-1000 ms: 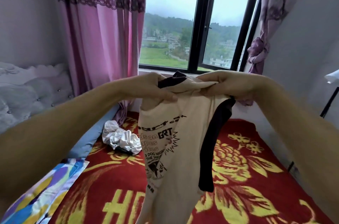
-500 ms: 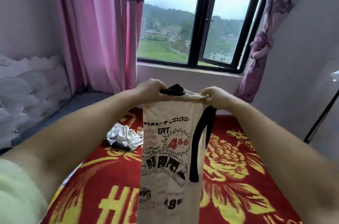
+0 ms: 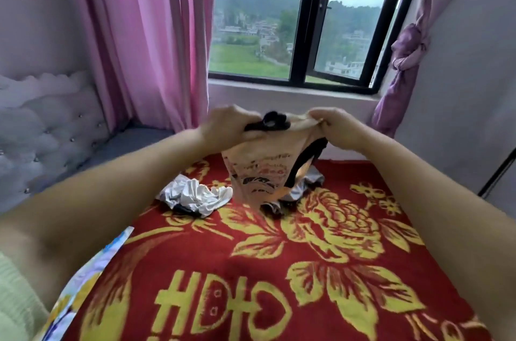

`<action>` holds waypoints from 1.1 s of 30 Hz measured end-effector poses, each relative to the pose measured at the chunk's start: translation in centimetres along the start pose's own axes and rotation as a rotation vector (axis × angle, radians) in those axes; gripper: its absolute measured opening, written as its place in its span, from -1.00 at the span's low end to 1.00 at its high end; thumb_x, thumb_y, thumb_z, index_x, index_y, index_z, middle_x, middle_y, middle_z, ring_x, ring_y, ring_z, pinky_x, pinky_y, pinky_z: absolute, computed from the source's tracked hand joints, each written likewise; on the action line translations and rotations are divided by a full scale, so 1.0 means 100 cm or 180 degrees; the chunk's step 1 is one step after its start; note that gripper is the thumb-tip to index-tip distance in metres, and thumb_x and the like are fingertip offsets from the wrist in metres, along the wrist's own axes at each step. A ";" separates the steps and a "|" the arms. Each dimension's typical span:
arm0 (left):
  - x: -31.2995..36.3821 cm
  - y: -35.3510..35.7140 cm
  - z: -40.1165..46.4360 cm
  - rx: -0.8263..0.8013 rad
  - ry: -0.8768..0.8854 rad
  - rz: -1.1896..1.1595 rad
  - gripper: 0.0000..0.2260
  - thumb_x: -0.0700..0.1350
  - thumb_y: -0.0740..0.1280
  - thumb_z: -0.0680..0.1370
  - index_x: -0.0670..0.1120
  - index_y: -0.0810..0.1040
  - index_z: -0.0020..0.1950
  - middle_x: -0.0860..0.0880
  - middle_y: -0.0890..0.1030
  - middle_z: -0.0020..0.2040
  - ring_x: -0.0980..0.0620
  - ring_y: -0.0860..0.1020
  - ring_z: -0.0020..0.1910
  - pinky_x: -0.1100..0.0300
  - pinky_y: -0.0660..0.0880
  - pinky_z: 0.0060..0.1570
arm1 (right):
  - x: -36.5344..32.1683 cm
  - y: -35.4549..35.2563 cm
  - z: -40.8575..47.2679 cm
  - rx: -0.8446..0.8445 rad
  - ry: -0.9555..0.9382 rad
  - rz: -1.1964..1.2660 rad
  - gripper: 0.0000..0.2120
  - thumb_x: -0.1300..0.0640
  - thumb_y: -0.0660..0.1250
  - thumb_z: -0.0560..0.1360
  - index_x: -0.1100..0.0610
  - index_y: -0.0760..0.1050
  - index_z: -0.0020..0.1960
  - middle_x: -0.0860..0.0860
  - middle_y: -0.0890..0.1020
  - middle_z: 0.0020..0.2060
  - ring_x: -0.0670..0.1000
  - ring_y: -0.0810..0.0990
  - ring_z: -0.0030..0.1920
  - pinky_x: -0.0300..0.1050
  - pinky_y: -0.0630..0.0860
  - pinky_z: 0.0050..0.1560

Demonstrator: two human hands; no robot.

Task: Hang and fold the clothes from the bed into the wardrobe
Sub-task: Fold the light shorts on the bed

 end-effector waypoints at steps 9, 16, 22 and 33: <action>0.113 0.207 -0.245 -0.1876 0.0590 -0.0582 -0.79 0.01 0.23 0.44 -0.03 0.61 -0.25 0.05 0.59 -0.35 0.07 0.57 -0.38 0.25 0.18 -0.48 | 0.068 0.269 -0.226 -0.2577 0.1023 0.0522 -0.69 0.32 0.16 0.53 0.14 0.57 0.18 0.11 0.63 0.06 0.08 0.58 0.02 -0.10 0.46 0.02; 0.194 0.320 -0.446 -0.4268 -0.0023 -0.1539 -0.74 -0.02 0.19 0.61 -0.20 0.50 0.05 -0.20 0.52 0.05 -0.22 0.50 0.06 -0.02 0.41 -0.07 | 0.059 0.406 -0.385 -0.3874 0.0664 0.0595 -0.53 0.37 0.12 0.47 0.07 0.53 0.29 0.04 0.60 0.16 0.04 0.55 0.16 -0.18 0.41 0.11; 0.156 0.357 -0.452 -0.4601 -0.1110 -0.2197 -0.89 -0.16 0.25 0.53 -0.13 0.42 -0.19 -0.19 0.58 -0.16 -0.03 0.47 -0.25 0.17 0.21 -0.31 | 0.079 0.440 -0.369 -0.3761 0.0799 0.0948 -0.66 0.41 0.12 0.42 0.18 0.56 0.06 -0.12 0.51 -0.23 -0.07 0.44 -0.14 -0.26 0.29 -0.24; 0.031 0.458 -0.396 -0.3162 -0.2154 0.0096 -0.38 0.25 0.16 0.56 -0.04 0.13 0.51 -0.13 0.33 0.43 -0.13 0.30 0.41 -0.10 0.15 0.38 | 0.165 0.528 -0.250 -0.1968 0.1448 -0.0165 -0.55 0.22 0.17 0.56 0.15 0.28 0.44 0.14 0.39 0.36 0.18 0.36 0.35 0.07 0.37 0.22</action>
Point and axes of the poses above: each hand's wrist, its own z-axis towards the middle knuckle, its own y-axis out of the palm, x = y × z, the point moved 5 cm from there along z, towards the middle knuckle
